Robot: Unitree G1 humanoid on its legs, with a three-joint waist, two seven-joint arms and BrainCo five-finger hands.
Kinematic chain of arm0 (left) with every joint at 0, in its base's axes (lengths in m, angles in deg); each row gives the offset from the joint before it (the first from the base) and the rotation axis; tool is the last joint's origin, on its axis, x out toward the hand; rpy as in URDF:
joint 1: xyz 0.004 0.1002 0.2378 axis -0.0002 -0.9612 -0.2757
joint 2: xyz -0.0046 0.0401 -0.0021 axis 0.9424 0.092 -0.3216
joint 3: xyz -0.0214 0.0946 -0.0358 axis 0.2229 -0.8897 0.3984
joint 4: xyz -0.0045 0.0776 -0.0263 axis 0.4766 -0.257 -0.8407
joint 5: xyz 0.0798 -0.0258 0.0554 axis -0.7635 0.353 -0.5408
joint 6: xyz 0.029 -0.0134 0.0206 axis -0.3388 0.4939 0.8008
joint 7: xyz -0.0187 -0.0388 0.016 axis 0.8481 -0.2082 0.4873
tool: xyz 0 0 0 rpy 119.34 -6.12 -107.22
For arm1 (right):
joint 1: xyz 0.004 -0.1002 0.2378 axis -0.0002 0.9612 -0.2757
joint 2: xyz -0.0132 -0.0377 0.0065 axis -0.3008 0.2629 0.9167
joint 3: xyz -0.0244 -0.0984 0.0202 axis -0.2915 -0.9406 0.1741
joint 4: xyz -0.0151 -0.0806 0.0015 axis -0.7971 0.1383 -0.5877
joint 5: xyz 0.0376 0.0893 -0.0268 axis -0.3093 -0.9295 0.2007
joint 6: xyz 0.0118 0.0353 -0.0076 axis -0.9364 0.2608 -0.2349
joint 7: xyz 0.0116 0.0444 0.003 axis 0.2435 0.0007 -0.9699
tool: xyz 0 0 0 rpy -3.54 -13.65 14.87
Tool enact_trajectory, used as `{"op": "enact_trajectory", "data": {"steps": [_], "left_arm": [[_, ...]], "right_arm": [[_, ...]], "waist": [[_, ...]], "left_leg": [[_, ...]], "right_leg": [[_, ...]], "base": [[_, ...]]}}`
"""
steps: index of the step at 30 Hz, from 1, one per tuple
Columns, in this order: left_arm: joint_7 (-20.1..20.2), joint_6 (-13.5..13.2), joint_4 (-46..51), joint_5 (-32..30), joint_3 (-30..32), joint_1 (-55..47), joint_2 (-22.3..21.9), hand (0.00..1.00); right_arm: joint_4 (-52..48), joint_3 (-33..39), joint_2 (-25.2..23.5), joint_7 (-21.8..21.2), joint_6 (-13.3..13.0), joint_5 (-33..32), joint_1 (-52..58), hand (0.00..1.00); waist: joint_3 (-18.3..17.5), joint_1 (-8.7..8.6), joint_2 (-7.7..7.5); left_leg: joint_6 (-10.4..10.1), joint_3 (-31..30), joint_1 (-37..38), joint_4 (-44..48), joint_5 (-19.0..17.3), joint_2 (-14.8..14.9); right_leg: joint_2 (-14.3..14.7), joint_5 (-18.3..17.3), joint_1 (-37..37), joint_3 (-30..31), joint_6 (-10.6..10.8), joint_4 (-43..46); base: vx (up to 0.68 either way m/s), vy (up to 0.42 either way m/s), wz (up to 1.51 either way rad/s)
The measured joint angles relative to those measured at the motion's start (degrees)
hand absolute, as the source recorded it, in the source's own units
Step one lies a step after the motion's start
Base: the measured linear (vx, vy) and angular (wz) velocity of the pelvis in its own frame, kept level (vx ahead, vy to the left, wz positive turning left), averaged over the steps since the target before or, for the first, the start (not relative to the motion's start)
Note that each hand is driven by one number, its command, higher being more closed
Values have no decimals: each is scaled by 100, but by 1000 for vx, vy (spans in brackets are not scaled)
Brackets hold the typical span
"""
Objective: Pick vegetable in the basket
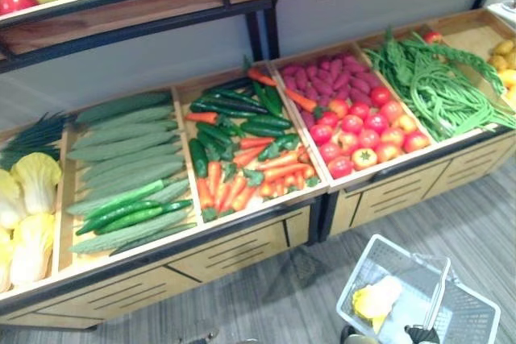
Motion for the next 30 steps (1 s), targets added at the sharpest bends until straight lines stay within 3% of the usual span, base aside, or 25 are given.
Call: {"op": "enact_trajectory", "data": {"steps": [3,8,11,17,22,30], "left_arm": [[-94,-56,658,-81,-441,8,-6,0],[-203,-226,2473,-752,-1366,-373,-6,0],[-154,-282,3563,-962,-1420,-709,22,0],[-186,-358,4696,-1573,-1424,-563,372,0],[-454,-480,4909,-1905,-1529,210,678,0],[-717,-455,4926,-2086,-1526,657,1057,0]], "right_arm": [[3,37,3,45,-2,3,13,100],[-42,111,29,83,-5,3,17,100],[-46,-79,4,71,0,6,28,100],[-233,-195,45,48,-13,5,193,100],[-266,-520,322,-20,-99,14,187,100],[-271,-680,346,-46,-109,17,133,100]], "waist": [[16,-62,-23],[-30,-34,40],[-60,-38,-122],[-95,-78,-87],[-132,-111,20],[-115,-239,7]], "left_leg": [[-42,-9,124,-210,-97,-43],[2,38,217,-260,-822,-117],[142,555,166,-120,-1065,-331],[159,634,135,-64,-1132,-398],[160,473,67,-62,-1131,-388],[161,501,10,-58,-1131,-409]], "right_leg": [[18,142,-45,191,87,-166],[68,422,-322,744,277,-294],[-160,845,-335,1052,308,-784],[-183,1042,-355,911,364,-998],[-182,1050,-324,754,353,-1078],[-196,1146,-364,714,311,-1173]], "base": [[-23,65,-40],[-36,152,-58],[-70,193,-71],[35,37,-12],[22,-35,10],[-31,-26,-3]]}}
